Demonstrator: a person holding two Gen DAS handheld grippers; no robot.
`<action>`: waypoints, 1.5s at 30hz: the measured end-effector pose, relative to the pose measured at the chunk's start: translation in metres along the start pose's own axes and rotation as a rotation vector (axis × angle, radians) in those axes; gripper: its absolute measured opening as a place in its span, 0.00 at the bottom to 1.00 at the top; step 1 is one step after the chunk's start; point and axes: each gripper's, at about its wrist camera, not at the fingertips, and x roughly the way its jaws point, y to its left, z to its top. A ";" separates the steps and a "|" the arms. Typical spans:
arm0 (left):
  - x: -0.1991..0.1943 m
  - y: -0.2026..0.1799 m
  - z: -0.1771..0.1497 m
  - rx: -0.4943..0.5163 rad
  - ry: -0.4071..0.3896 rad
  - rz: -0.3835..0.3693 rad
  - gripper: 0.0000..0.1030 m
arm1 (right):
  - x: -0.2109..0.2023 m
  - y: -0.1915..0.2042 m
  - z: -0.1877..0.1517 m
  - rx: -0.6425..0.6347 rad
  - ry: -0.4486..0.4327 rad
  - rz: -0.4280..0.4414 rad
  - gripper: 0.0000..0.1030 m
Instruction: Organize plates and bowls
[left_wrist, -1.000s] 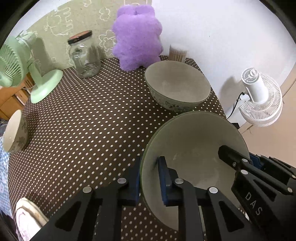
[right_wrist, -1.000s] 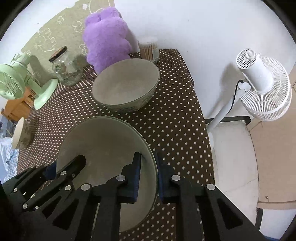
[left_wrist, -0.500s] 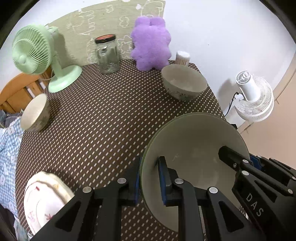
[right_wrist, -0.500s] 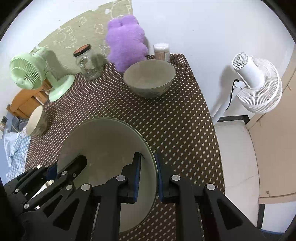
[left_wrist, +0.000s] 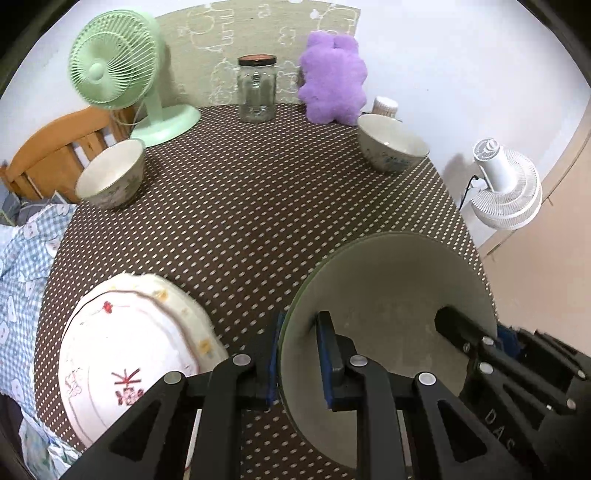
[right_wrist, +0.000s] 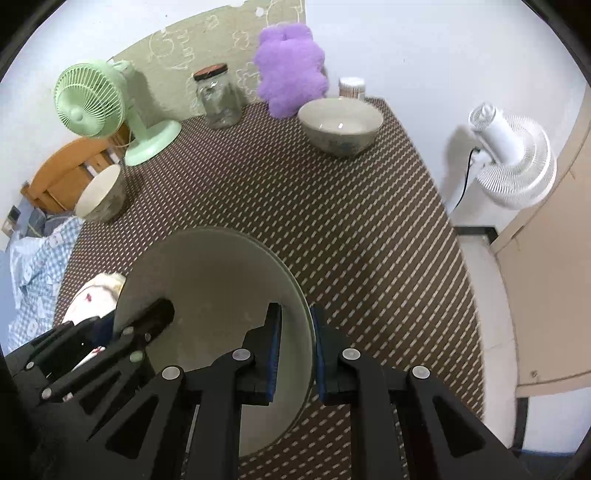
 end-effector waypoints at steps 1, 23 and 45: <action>0.000 0.003 -0.004 0.002 0.005 0.003 0.15 | 0.002 0.001 -0.003 0.007 0.007 0.004 0.18; 0.025 0.007 -0.046 0.062 0.081 -0.027 0.15 | 0.035 0.016 -0.051 0.070 0.074 -0.040 0.18; 0.007 0.001 -0.028 0.139 0.108 -0.025 0.55 | 0.016 0.006 -0.037 0.097 0.073 -0.049 0.39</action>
